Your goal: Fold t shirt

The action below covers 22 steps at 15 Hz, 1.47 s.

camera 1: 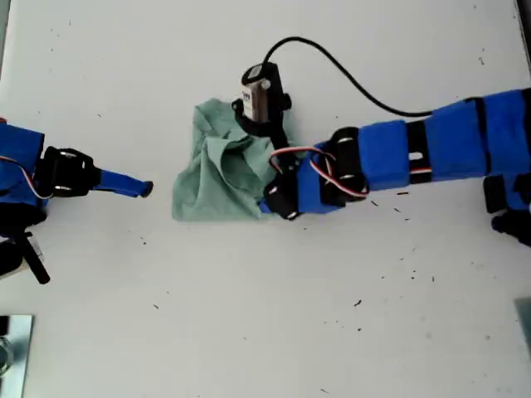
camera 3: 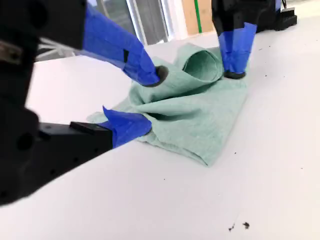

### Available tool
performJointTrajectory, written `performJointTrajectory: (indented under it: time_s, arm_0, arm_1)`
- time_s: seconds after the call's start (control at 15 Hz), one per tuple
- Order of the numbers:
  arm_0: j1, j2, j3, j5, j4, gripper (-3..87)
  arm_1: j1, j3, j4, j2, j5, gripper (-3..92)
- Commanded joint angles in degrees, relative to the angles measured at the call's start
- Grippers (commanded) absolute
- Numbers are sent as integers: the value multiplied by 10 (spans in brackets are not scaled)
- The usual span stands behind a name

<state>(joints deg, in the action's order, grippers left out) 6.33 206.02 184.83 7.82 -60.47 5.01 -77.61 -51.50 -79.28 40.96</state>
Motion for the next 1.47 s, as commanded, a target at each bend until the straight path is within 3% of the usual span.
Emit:
performJointTrajectory:
  time_s: [0.0, 0.13, 0.4, 0.53, 0.8, 1.2, 1.4]
  arm_0:
    - [13, 4, 6, 3, 13, 120]
    - [13, 4, 6, 3, 13, 120]
    - [13, 4, 6, 3, 13, 120]
    - [13, 4, 6, 3, 13, 120]
    - [13, 4, 6, 3, 13, 120]
    - [12, 4, 6, 3, 13, 120]
    - [12, 4, 6, 2, 13, 120]
  arm_1:
    - [90, 107, 2, 5, 82, 21]
    - [188, 171, -16, 19, 148, 21]
    - [353, 133, 99, 32, 200, 21]
    - [362, 134, 10, -42, 212, 21]
    - [256, -98, -125, -425, 151, 21]
    - [59, -859, -147, -1167, -127, 22]
    - [11, -1005, -246, -1216, -260, 22]
